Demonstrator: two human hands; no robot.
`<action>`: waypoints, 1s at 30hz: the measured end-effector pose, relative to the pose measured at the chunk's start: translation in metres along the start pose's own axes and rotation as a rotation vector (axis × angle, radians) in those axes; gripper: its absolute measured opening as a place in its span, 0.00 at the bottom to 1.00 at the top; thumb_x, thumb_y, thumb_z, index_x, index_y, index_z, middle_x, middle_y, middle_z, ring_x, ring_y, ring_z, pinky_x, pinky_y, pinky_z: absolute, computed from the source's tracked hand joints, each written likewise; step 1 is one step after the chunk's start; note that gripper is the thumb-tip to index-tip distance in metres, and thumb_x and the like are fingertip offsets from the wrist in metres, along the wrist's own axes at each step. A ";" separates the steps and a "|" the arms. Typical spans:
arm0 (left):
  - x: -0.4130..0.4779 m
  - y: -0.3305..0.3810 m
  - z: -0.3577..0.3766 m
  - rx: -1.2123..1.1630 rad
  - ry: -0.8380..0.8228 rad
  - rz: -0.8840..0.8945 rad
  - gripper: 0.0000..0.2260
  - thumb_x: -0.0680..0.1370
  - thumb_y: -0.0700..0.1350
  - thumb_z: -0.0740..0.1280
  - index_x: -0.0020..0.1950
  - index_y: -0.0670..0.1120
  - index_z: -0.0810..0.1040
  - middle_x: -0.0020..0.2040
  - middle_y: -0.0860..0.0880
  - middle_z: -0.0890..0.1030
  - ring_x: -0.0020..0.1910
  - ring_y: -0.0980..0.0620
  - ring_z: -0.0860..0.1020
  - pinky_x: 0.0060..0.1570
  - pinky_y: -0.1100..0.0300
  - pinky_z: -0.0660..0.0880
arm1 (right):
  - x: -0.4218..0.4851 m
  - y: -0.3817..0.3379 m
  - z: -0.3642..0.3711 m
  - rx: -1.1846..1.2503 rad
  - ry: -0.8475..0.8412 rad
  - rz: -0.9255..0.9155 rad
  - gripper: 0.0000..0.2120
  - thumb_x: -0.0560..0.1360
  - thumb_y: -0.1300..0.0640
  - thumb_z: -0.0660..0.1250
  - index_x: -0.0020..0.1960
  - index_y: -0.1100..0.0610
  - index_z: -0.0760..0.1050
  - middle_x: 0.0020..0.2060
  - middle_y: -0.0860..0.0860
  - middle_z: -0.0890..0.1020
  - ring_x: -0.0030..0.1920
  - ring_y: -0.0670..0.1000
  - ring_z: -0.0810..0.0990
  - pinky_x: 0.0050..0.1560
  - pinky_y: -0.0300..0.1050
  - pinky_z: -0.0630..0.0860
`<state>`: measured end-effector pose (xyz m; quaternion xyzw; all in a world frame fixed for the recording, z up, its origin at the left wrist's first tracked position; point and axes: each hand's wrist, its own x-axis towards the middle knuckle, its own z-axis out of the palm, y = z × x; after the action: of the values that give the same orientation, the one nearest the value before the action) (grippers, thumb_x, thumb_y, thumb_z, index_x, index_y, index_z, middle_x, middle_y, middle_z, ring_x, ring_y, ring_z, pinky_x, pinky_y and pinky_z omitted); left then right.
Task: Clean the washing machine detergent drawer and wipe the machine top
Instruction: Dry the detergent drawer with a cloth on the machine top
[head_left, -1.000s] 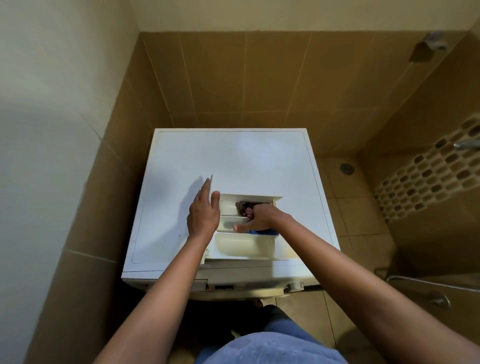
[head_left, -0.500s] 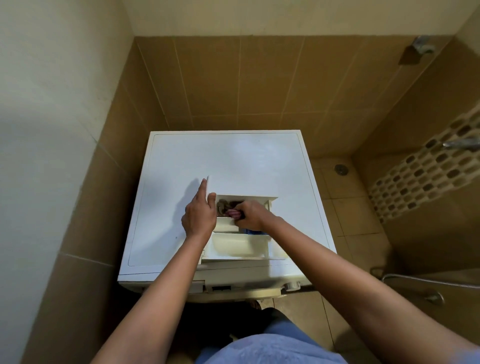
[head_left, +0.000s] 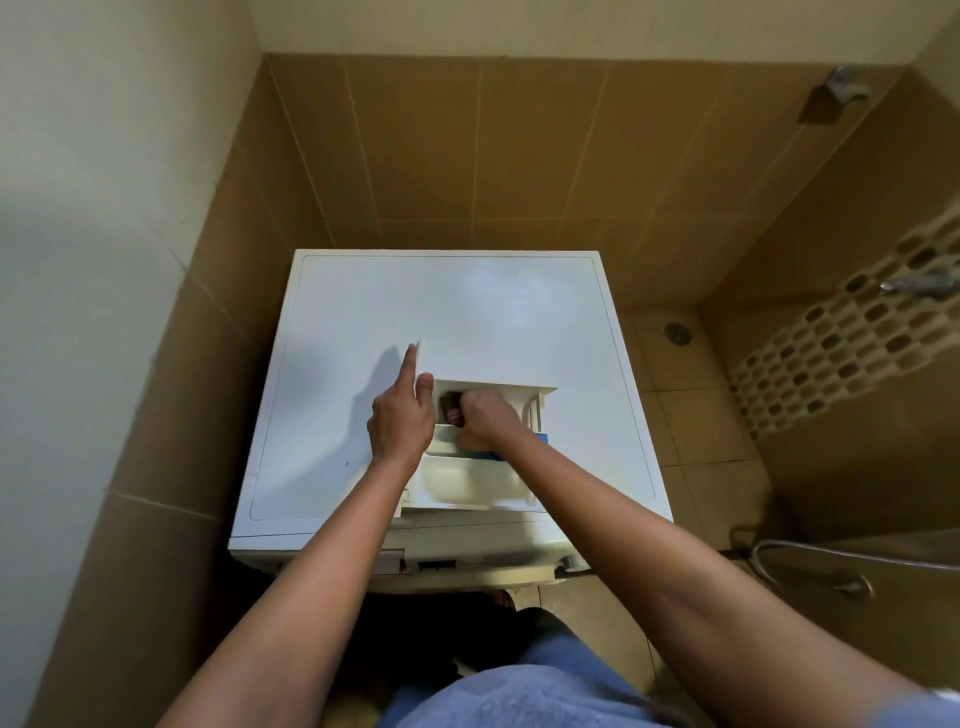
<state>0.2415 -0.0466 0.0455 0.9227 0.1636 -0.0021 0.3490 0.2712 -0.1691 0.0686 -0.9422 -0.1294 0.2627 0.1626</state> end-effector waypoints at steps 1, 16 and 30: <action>0.000 0.001 0.000 -0.006 -0.003 -0.009 0.22 0.83 0.56 0.50 0.78 0.61 0.53 0.52 0.44 0.81 0.53 0.39 0.77 0.51 0.44 0.76 | 0.001 -0.005 0.003 0.024 0.024 -0.032 0.04 0.71 0.61 0.65 0.41 0.57 0.69 0.46 0.58 0.81 0.49 0.59 0.78 0.41 0.42 0.68; -0.004 0.007 -0.006 0.042 -0.014 -0.089 0.22 0.83 0.59 0.47 0.78 0.61 0.53 0.59 0.45 0.80 0.59 0.39 0.75 0.56 0.44 0.74 | -0.019 0.014 -0.004 1.068 0.211 0.110 0.11 0.63 0.69 0.66 0.41 0.55 0.78 0.40 0.54 0.81 0.42 0.54 0.79 0.42 0.45 0.77; -0.006 0.010 -0.009 -0.072 -0.009 -0.110 0.20 0.84 0.56 0.45 0.77 0.62 0.57 0.62 0.45 0.79 0.61 0.40 0.75 0.58 0.44 0.74 | -0.001 0.000 0.006 0.639 0.194 -0.228 0.18 0.78 0.64 0.56 0.67 0.60 0.71 0.64 0.57 0.75 0.66 0.52 0.69 0.66 0.44 0.64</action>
<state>0.2376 -0.0499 0.0595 0.8991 0.2126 -0.0194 0.3822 0.2671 -0.1685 0.0642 -0.8438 -0.1292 0.1792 0.4890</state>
